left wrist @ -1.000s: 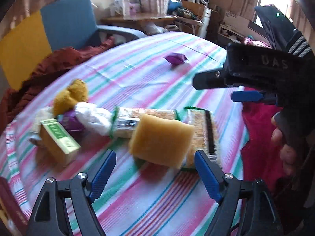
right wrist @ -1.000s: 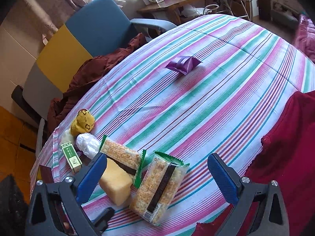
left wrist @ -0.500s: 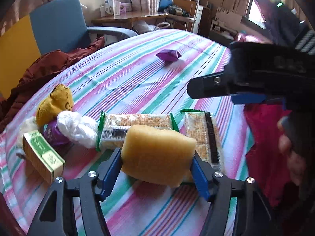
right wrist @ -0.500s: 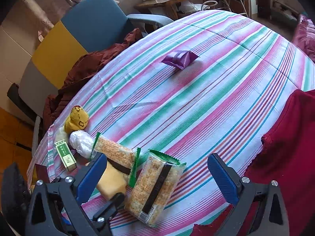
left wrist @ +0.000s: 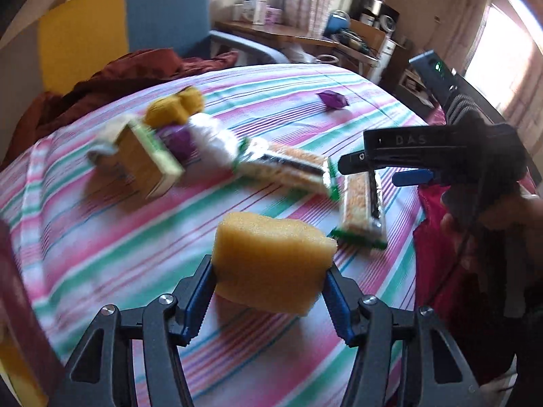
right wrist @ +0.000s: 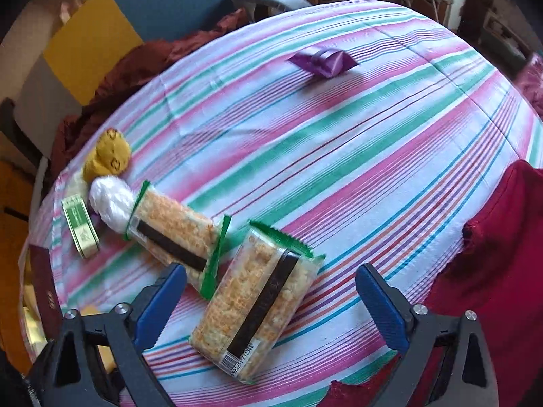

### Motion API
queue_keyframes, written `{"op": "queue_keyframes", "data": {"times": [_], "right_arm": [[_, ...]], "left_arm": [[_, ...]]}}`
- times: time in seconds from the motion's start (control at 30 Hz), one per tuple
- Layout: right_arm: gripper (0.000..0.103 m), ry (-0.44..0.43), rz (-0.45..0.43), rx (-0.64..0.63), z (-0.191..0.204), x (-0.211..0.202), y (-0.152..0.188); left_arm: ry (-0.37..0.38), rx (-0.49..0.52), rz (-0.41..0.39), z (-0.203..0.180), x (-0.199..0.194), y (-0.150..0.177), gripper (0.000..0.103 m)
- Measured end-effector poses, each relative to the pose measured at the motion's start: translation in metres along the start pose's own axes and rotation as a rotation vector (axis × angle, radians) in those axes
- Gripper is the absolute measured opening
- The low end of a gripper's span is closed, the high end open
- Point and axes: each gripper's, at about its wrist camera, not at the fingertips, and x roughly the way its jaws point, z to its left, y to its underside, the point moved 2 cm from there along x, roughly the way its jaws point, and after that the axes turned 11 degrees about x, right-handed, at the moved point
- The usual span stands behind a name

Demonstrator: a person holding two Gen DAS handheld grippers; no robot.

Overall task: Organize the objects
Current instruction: 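Grasp a yellow sponge with the left tool, then grasp a cracker packet with the right tool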

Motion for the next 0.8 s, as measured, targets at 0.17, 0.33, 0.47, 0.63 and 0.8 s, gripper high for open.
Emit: {"op": "queue_keyframes", "data": {"times": [0.17,0.33,0.47,0.63,0.8], "right_arm": [[0.09,0.051,0.035,-0.087,0.015,0.015,0.009],[0.07,0.161,-0.01,-0.203,0.026,0.018,0.017],[0.055,0.154,-0.016,-0.199,0.02,0.012,0.019],[0.054,0.174,-0.087,-0.192,0.015,-0.003,0.015],[0.051,0.145,-0.198,-0.157,0.014,-0.026,0.008]], "left_arm": [[-0.026,-0.066,-0.002,0.008,-0.012,0.018,0.061],[-0.047,-0.088,-0.018,0.011,-0.018,0.025,0.061],[-0.063,-0.102,-0.026,0.014,-0.022,0.028,0.06],[-0.087,-0.148,-0.056,0.024,-0.038,0.032,0.06],[-0.114,-0.201,-0.088,0.036,-0.063,0.042,0.06]]}}
